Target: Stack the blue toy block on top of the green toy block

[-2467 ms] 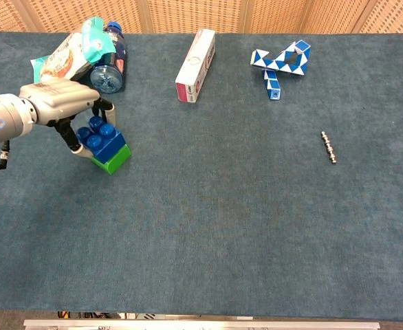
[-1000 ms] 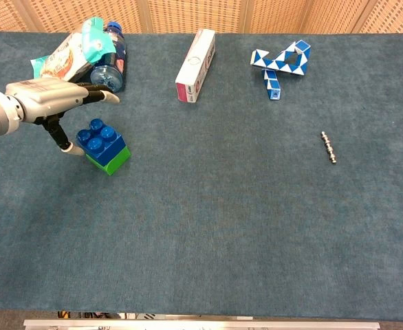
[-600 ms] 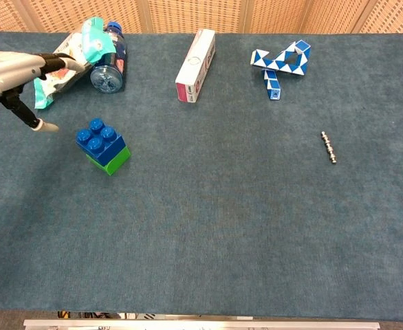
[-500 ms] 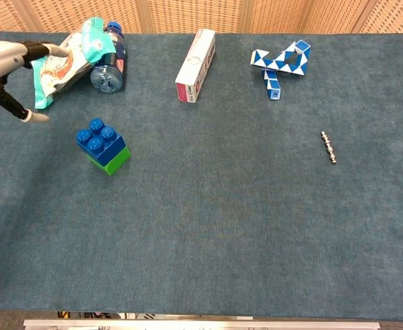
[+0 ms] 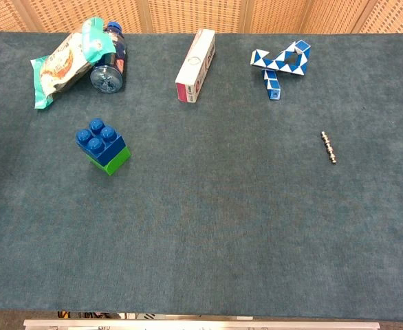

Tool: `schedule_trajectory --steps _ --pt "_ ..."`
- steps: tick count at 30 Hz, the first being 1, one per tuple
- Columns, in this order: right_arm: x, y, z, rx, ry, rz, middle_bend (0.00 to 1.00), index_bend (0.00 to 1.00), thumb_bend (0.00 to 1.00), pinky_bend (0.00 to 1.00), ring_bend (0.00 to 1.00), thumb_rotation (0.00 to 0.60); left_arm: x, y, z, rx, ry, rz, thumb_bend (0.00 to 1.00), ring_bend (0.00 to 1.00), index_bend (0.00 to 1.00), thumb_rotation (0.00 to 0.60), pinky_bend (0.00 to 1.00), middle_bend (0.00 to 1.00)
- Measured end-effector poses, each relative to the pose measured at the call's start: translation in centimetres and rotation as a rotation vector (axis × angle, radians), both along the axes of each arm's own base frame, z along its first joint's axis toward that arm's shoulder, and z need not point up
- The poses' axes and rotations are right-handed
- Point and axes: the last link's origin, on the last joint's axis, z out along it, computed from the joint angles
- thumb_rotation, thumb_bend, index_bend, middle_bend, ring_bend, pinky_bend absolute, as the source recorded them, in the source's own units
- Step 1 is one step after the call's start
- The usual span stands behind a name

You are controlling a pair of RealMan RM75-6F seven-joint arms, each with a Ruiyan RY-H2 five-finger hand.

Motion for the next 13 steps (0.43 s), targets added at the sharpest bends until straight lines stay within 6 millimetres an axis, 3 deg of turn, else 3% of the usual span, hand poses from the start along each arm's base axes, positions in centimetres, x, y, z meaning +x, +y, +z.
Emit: schedule_trajectory --steps 13 --pt "0.3 0.6 -0.5 -0.006 -0.005 0.022 0.29 0.25 0.16 0.36 0.28 0.6 -1.1 -5.5 0.9 0.035 -0.022 0.056 0.16 0.09 0.18 0.6 0.18 0.16"
